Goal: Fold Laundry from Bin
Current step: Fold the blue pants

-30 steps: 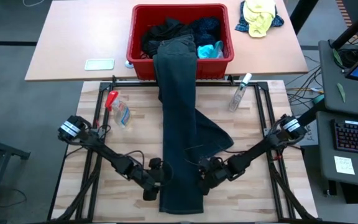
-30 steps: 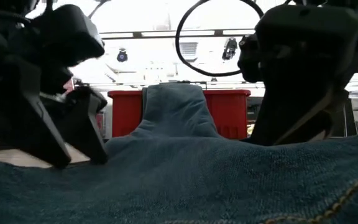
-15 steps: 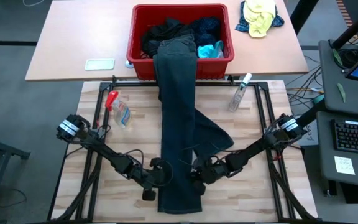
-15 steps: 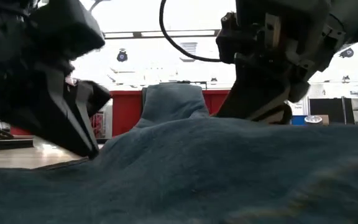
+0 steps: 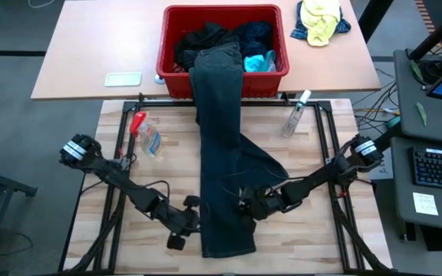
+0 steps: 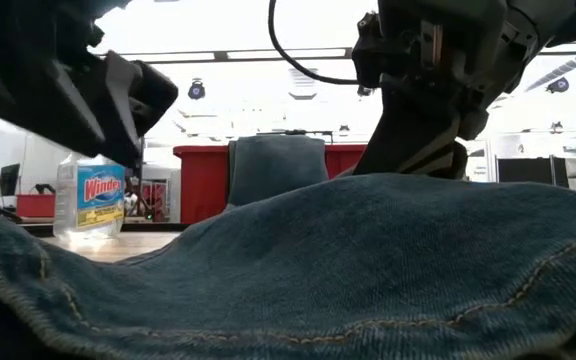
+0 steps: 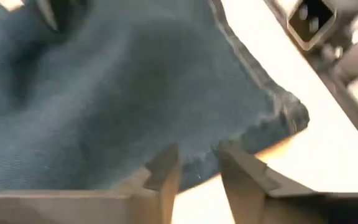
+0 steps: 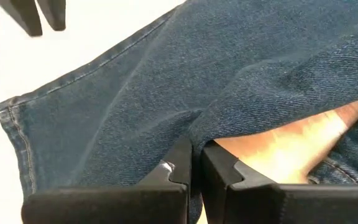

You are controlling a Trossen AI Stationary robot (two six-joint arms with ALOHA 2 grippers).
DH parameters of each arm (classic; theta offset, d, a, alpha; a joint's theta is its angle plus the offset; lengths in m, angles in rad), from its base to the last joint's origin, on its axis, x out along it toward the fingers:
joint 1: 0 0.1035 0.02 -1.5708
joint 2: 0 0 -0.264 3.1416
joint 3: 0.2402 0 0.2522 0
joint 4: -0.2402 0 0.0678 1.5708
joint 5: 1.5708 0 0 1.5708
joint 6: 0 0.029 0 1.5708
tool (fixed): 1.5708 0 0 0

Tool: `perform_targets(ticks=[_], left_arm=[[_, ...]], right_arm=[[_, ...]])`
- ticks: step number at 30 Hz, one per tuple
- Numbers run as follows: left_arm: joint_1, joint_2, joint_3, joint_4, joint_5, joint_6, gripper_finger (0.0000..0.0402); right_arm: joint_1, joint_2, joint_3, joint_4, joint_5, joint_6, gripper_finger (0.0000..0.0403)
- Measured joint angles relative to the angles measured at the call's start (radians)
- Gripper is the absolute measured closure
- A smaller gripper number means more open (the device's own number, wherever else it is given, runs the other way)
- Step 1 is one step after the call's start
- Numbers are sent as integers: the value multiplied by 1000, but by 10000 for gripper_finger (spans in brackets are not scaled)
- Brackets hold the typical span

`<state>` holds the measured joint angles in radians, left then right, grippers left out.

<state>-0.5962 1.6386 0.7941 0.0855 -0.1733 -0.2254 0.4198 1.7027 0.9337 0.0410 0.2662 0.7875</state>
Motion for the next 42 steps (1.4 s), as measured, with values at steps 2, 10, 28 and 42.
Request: perform_targets(ticks=[2, 10, 28, 42], left_arm=[[-9, 35, 10, -7, 11, 10, 259], [-25, 178, 76, 28, 30, 21, 158], [17, 133, 67, 112, 30, 186, 398], [21, -339, 85, 234, -758, 516, 401]], right_arm=[[0, 0, 0, 0, 6, 3, 392], [0, 0, 0, 0, 7, -4, 391], [-3, -65, 2, -10, 25, -55, 390], [-27, -323, 2, -130, 204, -238, 292]])
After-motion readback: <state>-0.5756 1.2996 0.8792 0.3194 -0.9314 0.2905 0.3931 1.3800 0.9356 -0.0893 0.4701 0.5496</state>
